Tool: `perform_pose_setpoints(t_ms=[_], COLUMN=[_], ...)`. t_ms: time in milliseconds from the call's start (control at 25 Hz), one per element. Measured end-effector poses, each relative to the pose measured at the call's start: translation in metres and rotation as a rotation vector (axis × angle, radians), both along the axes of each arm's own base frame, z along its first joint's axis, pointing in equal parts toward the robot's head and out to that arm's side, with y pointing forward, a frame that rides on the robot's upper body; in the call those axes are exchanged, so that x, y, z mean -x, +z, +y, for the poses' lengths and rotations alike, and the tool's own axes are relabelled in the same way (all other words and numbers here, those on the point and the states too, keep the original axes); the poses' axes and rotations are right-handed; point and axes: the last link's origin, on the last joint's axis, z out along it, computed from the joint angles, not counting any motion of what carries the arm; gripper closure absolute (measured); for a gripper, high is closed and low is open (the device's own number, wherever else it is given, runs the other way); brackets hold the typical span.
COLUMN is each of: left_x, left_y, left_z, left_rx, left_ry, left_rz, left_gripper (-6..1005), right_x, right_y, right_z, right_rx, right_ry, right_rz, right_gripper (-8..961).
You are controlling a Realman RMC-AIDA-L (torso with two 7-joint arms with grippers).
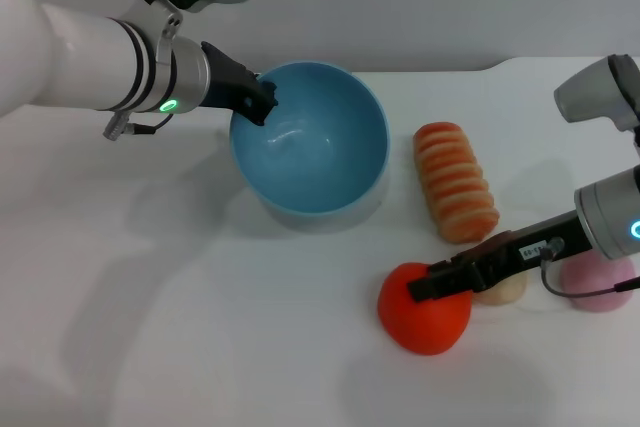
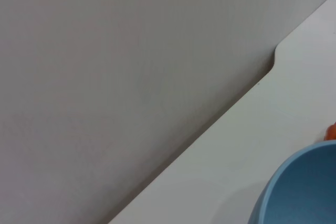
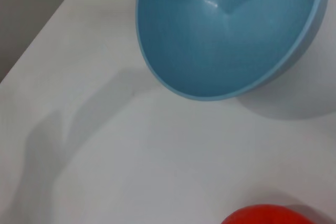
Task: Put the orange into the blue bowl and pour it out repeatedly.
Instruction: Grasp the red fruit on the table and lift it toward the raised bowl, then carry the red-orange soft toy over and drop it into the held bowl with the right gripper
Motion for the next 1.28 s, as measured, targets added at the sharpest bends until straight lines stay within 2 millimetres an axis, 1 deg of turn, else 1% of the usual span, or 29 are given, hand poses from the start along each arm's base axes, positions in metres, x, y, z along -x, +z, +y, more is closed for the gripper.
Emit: perform_pose_setpoints(t_ms=[200,280,520,640,720,760,800,840,880,1040,1120,1160,1280], left_x=[0.000,-0.001,-0.001,-0.001,-0.001,-0.001,-0.002,-0.002,-0.004,-0.012,-0.021,-0.025,-0.037], left_y=[0.000,-0.001,-0.002,-0.002,-0.002,-0.002,-0.003,-0.003,-0.003,-0.011,-0.017,-0.020,-0.029], left_z=[0.000,0.000,0.000,0.000,-0.001,-0.001,-0.001,-0.001,-0.001,-0.005,-0.012,-0.015,-0.026], left_rx=[0.000,-0.004,-0.007,-0.005,-0.002,-0.001,0.004,0.004,0.011,0.072,0.121,0.137,0.181], left_ry=[-0.001,-0.010,-0.015,-0.013,-0.011,-0.011,-0.013,-0.013,-0.015,-0.022,-0.032,-0.041,-0.072], left_rz=[0.000,0.000,0.001,0.001,0.002,0.002,0.004,0.004,0.008,0.035,0.051,0.056,0.068], left_gripper=[1000,1000,1000,1000,1000,1000,1000,1000,1000,1000,1000,1000,1000], right_x=[-0.002,-0.003,-0.001,0.004,0.011,0.018,0.023,0.023,0.027,0.047,0.051,0.052,0.051], right_y=[0.000,-0.001,0.000,0.007,0.017,0.032,0.044,0.044,0.053,0.096,0.105,0.107,0.103], right_z=[-0.001,-0.002,-0.003,-0.008,-0.013,-0.017,-0.018,-0.018,-0.020,-0.024,-0.023,-0.022,-0.016], right_rx=[-0.001,0.005,0.000,-0.014,-0.047,-0.095,-0.124,-0.124,-0.142,-0.258,-0.290,-0.297,-0.308], right_ry=[0.022,0.038,0.063,0.096,0.151,0.200,0.230,0.230,0.256,0.374,0.392,0.393,0.367], right_rz=[-0.005,-0.008,0.007,0.082,0.177,0.256,0.284,0.284,0.308,0.370,0.381,0.384,0.392], right_gripper=[470,704,805,855,889,896,902,908,915,928,928,928,929])
